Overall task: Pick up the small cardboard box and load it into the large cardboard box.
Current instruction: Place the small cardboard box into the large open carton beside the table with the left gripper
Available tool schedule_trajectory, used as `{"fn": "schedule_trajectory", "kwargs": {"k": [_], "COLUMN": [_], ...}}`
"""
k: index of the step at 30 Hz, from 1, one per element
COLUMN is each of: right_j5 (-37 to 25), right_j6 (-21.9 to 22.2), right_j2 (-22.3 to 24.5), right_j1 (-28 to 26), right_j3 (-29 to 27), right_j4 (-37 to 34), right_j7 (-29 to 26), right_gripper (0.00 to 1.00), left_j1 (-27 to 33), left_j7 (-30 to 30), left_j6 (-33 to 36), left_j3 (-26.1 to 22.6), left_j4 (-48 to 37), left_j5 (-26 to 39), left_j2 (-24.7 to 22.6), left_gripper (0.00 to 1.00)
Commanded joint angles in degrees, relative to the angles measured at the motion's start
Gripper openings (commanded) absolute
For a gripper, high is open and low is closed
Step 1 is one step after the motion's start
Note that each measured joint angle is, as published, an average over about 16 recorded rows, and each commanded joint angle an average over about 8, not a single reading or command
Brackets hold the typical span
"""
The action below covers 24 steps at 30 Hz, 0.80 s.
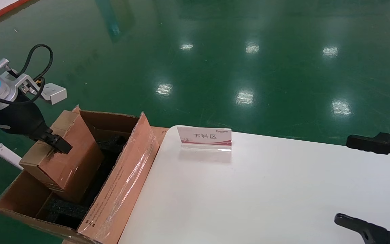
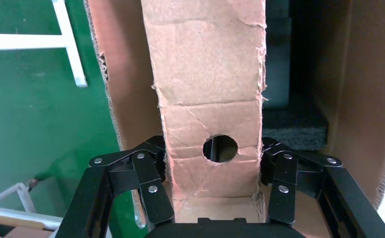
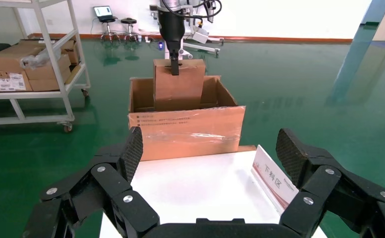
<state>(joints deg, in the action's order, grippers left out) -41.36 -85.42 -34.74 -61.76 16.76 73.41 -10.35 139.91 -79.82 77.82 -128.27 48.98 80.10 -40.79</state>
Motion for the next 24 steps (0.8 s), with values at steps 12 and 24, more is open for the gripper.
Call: {"fn": "schedule_trajectory", "kwargs": {"k": [12,24], "right_j5": [0.03,0.06], "right_j6": [0.02,0.04], "right_j2": [0.02,0.03], "right_j1": [-0.01,-0.02], "right_j3": [0.04,0.08], "right_j4": [0.0,0.0], "right_j7": [0.02,0.04], "right_gripper": [1.0,1.0], "left_j1": [-3.47,-5.26], "left_j7": [-0.37,-0.86], "left_j6": [-4.56,-6.76], "left_j3": [-0.9,-1.52], "left_j4": [-2.15,-2.69], "left_j5": [1.87,3.16], "left_j2": [0.84,0.86], "left_gripper": [0.0,0.0]}}
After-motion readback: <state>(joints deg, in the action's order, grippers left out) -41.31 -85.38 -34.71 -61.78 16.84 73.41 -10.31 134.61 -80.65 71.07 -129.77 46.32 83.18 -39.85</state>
